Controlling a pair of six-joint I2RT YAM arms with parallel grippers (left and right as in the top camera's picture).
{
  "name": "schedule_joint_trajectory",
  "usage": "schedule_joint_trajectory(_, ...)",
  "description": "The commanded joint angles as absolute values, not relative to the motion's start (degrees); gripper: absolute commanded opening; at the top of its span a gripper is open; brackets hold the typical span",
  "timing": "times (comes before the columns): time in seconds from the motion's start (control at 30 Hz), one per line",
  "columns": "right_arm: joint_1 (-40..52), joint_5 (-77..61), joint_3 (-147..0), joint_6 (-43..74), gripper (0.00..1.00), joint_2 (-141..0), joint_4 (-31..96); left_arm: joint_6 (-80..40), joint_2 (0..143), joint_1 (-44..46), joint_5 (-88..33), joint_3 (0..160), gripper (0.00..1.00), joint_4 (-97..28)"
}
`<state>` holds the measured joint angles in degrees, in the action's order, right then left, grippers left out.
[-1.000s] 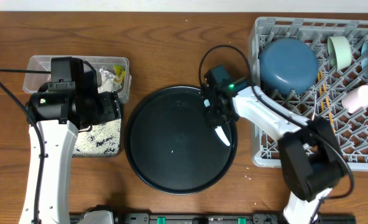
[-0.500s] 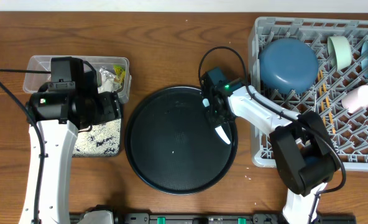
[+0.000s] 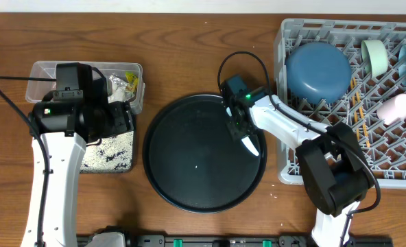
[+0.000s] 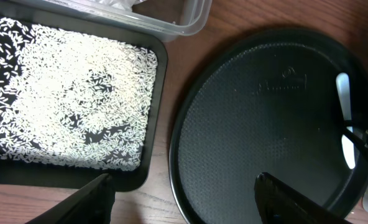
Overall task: Sort waste into correct bins and load items into the dishwasher rack
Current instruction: 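Grasp the white plastic knife with the right gripper and lift it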
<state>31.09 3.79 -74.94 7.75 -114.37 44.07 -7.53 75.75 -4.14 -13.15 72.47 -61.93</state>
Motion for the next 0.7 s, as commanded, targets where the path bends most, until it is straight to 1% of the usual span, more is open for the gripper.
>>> schedule_joint_trajectory(0.0, 30.83, 7.53, -74.52, 8.32, 0.16, -116.79, 44.34, -7.84, 75.99, -4.43, -12.99, 72.58, 0.73, -62.28)
schedule_joint_trajectory(0.23, 30.83, 7.51, -74.52, 8.34, 0.11, -116.79, 44.36, -7.81, 75.99, -4.43, -12.99, 72.58, 0.74, -62.33)
schedule_joint_trajectory(0.27, 30.83, 7.49, -74.52, 8.36, 0.09, -116.79, 44.34, -7.84, 75.99, -4.43, -12.99, 72.58, 0.73, -62.35)
schedule_joint_trajectory(0.3, 30.83, 7.49, -74.52, 8.36, 0.04, -116.79, 44.36, -7.84, 75.99, -4.43, -12.99, 72.58, 0.74, -62.37)
schedule_joint_trajectory(0.33, 30.83, 7.46, -74.52, 8.36, 0.01, -116.79, 44.36, -7.84, 75.99, -4.43, -12.99, 72.58, 0.74, -62.37)
schedule_joint_trajectory(0.67, 30.83, 7.05, -76.07, 8.32, 0.01, -114.39, 47.24, -7.84, 75.99, -4.43, -13.02, 72.58, 0.73, -62.35)
